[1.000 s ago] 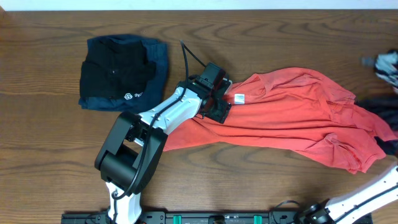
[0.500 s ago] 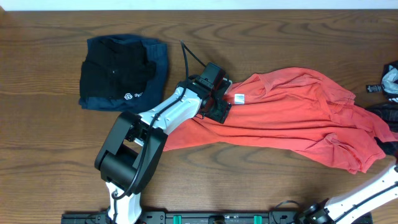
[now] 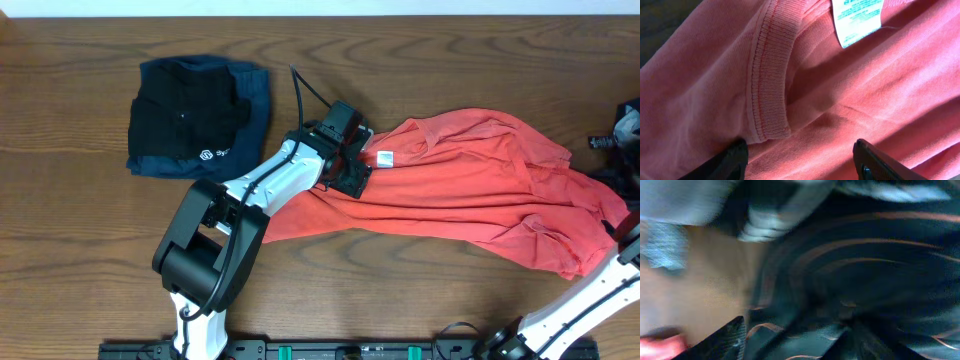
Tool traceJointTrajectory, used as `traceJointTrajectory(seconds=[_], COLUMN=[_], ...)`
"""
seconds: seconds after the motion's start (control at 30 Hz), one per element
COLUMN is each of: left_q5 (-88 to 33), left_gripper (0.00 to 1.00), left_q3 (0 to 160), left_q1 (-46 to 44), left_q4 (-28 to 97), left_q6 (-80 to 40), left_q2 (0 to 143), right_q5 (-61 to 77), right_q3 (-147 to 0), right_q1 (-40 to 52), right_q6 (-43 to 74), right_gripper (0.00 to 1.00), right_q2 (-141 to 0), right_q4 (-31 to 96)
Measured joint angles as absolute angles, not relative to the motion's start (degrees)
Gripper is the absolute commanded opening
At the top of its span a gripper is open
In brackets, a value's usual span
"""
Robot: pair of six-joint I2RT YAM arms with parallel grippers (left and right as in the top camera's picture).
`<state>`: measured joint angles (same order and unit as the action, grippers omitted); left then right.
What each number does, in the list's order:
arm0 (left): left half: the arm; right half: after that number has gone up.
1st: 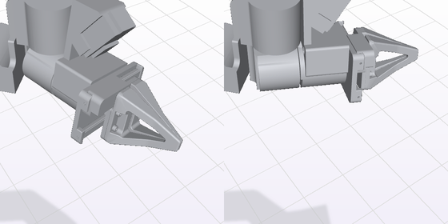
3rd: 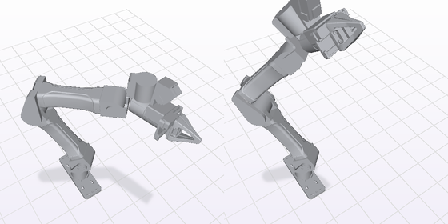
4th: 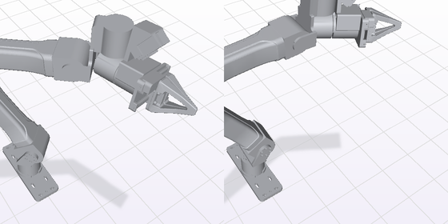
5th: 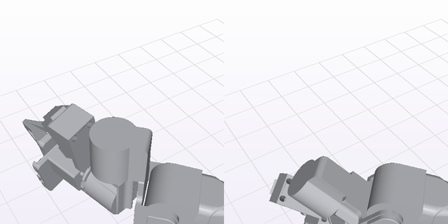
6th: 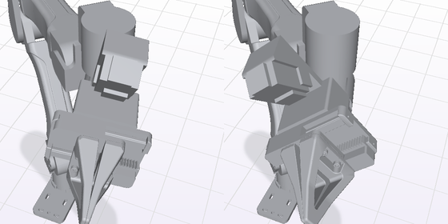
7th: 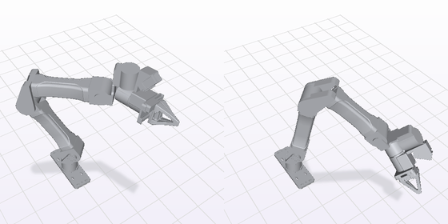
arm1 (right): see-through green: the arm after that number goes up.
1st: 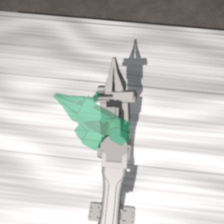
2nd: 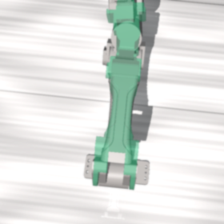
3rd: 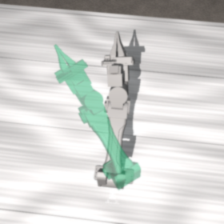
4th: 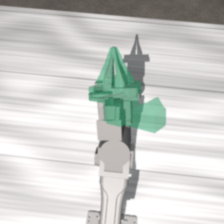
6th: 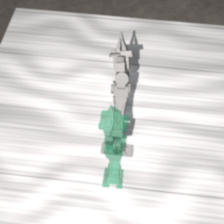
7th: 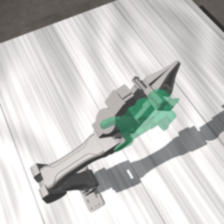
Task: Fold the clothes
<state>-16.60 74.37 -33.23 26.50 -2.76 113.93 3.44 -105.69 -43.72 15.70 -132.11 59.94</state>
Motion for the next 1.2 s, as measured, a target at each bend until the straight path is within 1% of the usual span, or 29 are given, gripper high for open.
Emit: traceJointTrajectory(seconds=[0.1, 0.13, 0.23, 0.33, 0.5, 0.67, 0.7, 0.73, 0.77, 0.8, 0.83, 0.97, 1.0, 1.03, 1.07, 1.1, 1.2], left_q5=[-16.6, -16.6, -16.6, -16.6, -16.6, -16.6, -16.6, -16.6, -16.6, -16.6, -16.6, -16.6, -16.6, -16.6, -16.6, -16.6, -16.6], left_gripper=[0.69, 0.69, 0.7, 0.69, 0.7, 0.69, 0.69, 0.69, 0.7, 0.69, 0.69, 0.69, 0.69, 0.7, 0.69, 0.69, 0.69], left_q3=[74.4, 74.4, 74.4, 74.4, 74.4, 74.4, 74.4, 74.4, 74.4, 74.4, 74.4, 74.4, 74.4, 74.4, 74.4, 74.4, 74.4], left_q1=[-33.2, -33.2, -33.2, -33.2, -33.2, -33.2, -33.2, -33.2, -33.2, -33.2, -33.2, -33.2, -33.2, -33.2, -33.2, -33.2, -33.2], left_q4=[26.3, 26.1, 25.6, 25.5, 25.5, 25.5, 25.5, 25.5, 25.5, 25.5, 25.5, 25.5, 25.6, 25.6, 25.7, 25.9, 26.6], left_q6=[-2.8, -2.8, -2.8, -2.8, -2.8, -2.8, -2.8, -2.8, -2.8, -2.8, -2.8, -2.8, -2.8, -2.8, -2.8, -2.8, -2.7], left_q2=[113.9, 113.9, 113.9, 113.9, 113.9, 113.9, 113.9, 113.9, 113.9, 113.9, 113.9, 113.9, 113.9, 113.9, 113.9, 113.9, 113.9], right_q5=[0.9, 0.3, -0.9, -2.1, -3.6, -4.1, -4.1, -4.0, -3.9, -3.7, -3.4, -1.2, -0.5, 2.1, 4.3, 9.0, 21.8], right_q3=[-103.4, -103.2, -103.2, -104.8, -117.9, -132.9, -135.0, -136.4, -137.3, -137.9, -138.1, -138.1, -138.1, -138.1, -138.1, -138.1, -138.2], right_q1=[-46.0, -46.8, -50.0, -54.1, -60.3, -61.9, -61.8, -61.8, -61.7, -61.6, -61.6, -61.6, -61.6, -61.6, -61.6, -61.6, -60.9], right_q6=[16.0, 16.2, 17.3, 18.0, 18.4, 18.4, 18.4, 18.5, 18.8, 18.9, 18.8, 18.7, 18.7, 18.2, 17.6, 16.2, 12.7], right_gripper=[0.03, 0.01, 0.01, 0.01, 0.01, 0.01, 0.04, 0.17, 0.33, 0.42, 0.45, 0.51, 0.51, 0.55, 0.62, 0.64, 0.64], right_q2=[-132.1, -132.0, -131.9, -131.9, -132.4, -132.3, -132.3, -132.3, -132.3, -132.3, -132.3, -132.3, -132.3, -132.3, -132.3, -132.3, -132.3], right_q4=[59.0, 59.1, 59.5, 62.6, 69.1, 72.6, 73.3, 73.7, 74.0, 74.1, 74.3, 75.4, 75.2, 74.4, 73.5, 71.9, 69.5])
